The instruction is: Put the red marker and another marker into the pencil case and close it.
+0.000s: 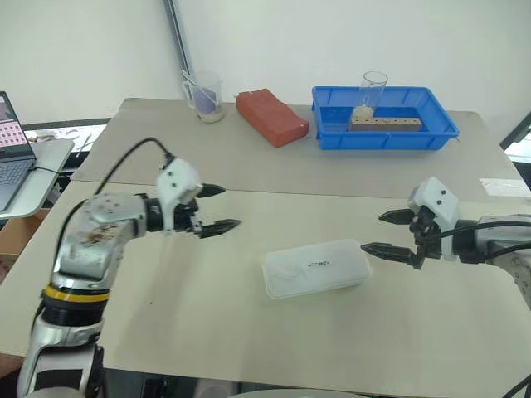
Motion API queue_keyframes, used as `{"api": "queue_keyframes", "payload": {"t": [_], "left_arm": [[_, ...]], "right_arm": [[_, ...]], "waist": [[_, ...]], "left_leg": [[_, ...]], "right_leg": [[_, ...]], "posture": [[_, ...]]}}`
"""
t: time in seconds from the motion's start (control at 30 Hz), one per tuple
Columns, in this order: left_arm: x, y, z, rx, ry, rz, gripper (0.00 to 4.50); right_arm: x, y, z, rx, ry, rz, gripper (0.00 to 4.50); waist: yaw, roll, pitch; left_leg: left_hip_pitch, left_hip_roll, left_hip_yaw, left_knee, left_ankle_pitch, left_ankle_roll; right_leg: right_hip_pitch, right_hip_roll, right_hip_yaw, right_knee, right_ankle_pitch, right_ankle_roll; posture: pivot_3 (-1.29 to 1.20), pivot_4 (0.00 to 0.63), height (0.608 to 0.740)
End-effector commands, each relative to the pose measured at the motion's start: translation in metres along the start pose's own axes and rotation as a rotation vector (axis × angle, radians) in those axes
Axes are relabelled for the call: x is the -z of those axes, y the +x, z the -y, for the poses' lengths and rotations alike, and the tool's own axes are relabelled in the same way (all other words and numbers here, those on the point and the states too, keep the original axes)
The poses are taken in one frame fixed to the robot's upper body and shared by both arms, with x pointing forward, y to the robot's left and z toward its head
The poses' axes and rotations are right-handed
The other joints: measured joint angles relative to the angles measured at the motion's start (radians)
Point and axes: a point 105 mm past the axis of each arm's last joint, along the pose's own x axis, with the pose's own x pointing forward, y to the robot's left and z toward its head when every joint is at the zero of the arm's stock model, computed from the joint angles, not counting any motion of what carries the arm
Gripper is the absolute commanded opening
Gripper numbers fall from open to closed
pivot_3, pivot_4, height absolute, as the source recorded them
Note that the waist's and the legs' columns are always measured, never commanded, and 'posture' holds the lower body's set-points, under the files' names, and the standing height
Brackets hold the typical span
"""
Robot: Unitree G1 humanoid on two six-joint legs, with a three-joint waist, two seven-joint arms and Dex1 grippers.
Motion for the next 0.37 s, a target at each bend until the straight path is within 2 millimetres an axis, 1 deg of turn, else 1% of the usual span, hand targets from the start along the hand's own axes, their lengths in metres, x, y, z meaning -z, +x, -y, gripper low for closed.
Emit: {"api": "queue_keyframes", "payload": {"t": [0.03, 0.13, 0.37], "left_arm": [[-0.0021, -0.0212, -0.0217, -0.189, 0.108, -0.037, 4.44], [-0.0025, -0.0264, -0.025, -0.225, 0.097, -0.019, 4.44], [-0.0065, -0.0219, -0.0232, -0.192, 0.054, 0.009, 4.44]], "right_arm": [[-0.0112, -0.0148, 0.0242, 0.127, -0.02, 0.061, 4.5], [-0.0059, -0.0162, 0.0293, 0.157, -0.009, 0.055, 4.5], [-0.0058, -0.0075, 0.0314, 0.171, 0.003, 0.075, 4.5]], "waist": [[0.001, 0.0, 0.0], [0.002, 0.0, 0.0], [-0.002, 0.001, -0.001]], "left_leg": [[0.0, 0.0, 0.001, 0.0, 0.0, 0.0], [0.0, 0.0, 0.001, 0.0, 0.0, 0.0], [0.0, 0.0, 0.003, -0.001, 0.0, 0.0]], "right_leg": [[0.0, 0.0, 0.0, 0.0, 0.001, -0.001], [0.0, -0.001, 0.0, 0.0, 0.002, -0.003], [-0.001, -0.001, 0.0, 0.0, 0.002, -0.003]], "posture": [[0.0, 0.15, 0.74], [0.0, 0.15, 0.74], [0.0, 0.15, 0.74]]}}
